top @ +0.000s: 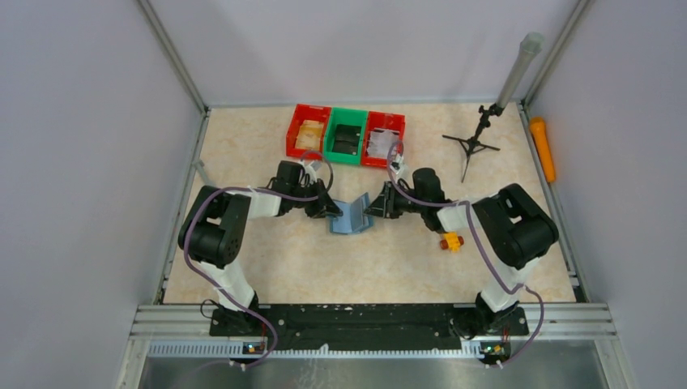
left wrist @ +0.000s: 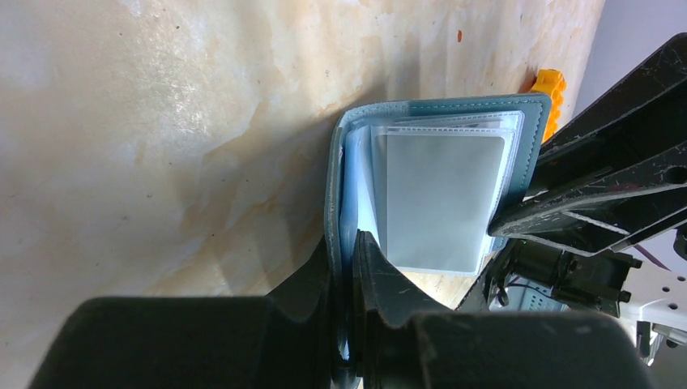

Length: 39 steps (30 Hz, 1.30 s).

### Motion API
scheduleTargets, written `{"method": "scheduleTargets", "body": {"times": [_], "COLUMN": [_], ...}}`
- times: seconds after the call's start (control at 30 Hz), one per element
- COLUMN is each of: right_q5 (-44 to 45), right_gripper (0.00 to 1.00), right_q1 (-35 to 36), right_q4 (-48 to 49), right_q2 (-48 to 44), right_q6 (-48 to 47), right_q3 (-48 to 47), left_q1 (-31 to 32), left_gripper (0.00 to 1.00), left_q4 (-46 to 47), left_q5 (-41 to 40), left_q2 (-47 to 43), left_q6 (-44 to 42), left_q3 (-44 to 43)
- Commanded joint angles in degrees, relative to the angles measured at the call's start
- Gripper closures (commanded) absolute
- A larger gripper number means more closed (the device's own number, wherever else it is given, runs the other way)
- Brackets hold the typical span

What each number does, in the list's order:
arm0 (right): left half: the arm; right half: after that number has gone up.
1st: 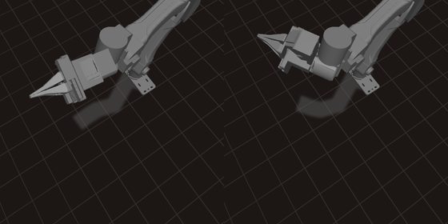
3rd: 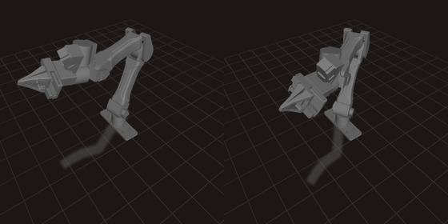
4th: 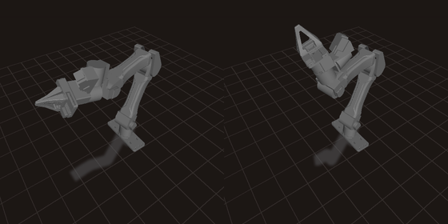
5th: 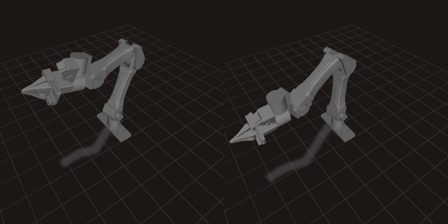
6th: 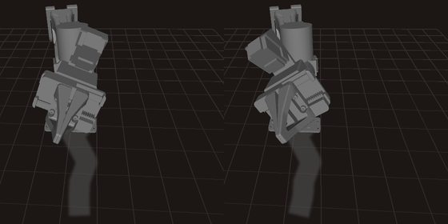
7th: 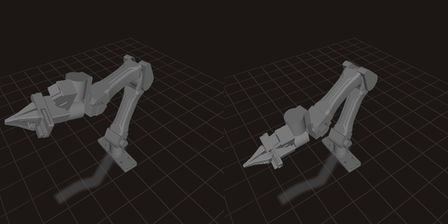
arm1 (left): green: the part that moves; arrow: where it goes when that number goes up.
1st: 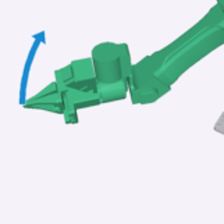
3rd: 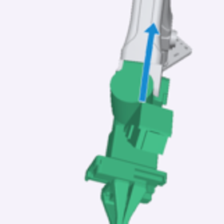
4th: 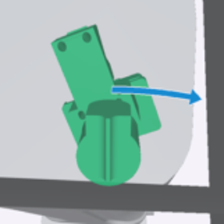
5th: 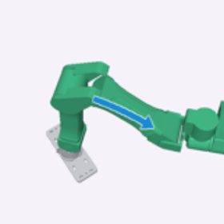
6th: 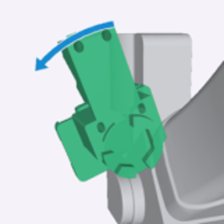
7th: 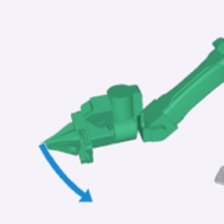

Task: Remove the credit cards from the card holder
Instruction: Remove the credit card from the card holder.

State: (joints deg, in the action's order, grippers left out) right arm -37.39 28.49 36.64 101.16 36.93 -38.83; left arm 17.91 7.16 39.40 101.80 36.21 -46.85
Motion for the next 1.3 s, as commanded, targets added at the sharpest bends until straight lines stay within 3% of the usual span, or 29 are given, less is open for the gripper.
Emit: {"method": "scheduleTargets", "body": {"times": [0.0,0.1,0.3,0.6,0.63,0.83,0.9,1.13,1.27], "right_q5": [-1.5,-1.8,-1.5,1.0,1.8,5.1,5.9,5.5,5.2], "right_gripper": [0.76,0.74,0.55,0.53,0.56,0.92,1.00,1.00,1.00], "right_q1": [1.1,1.3,3.5,5.1,5.1,4.8,4.4,2.7,2.5], "right_q4": [0.4,0.1,-3.3,-9.5,-9.9,-10.9,-11.2,-8.8,-8.6], "right_q2": [1.0,1.4,2.8,3.3,3.1,1.3,0.8,-0.3,-0.1], "right_q6": [-1.7,-2.0,-4.4,-7.8,-8.1,-8.6,-8.5,-6.6,-6.5], "right_q3": [-2.0,-2.3,-4.4,-7.0,-7.0,-6.2,-5.9,-4.0,-4.0], "left_q1": [0.5,0.5,0.9,1.0,1.0,0.9,0.8,-1.2,-2.2], "left_gripper": [0.95,0.95,0.95,0.96,0.95,0.95,0.90,0.55,0.50], "left_q4": [0.8,0.8,0.9,0.9,0.9,1.7,4.3,15.8,21.8], "left_q5": [0.3,0.4,1.0,1.1,1.0,0.6,1.8,4.2,6.7], "left_q2": [0.7,0.7,1.1,0.9,0.8,-0.1,-0.4,-3.6,-3.6], "left_q6": [-0.8,-0.8,-0.8,-0.8,-0.8,0.1,1.7,6.8,10.1], "left_q3": [-2.0,-2.0,-2.3,-2.3,-2.2,-1.7,-0.8,4.5,6.4]}}
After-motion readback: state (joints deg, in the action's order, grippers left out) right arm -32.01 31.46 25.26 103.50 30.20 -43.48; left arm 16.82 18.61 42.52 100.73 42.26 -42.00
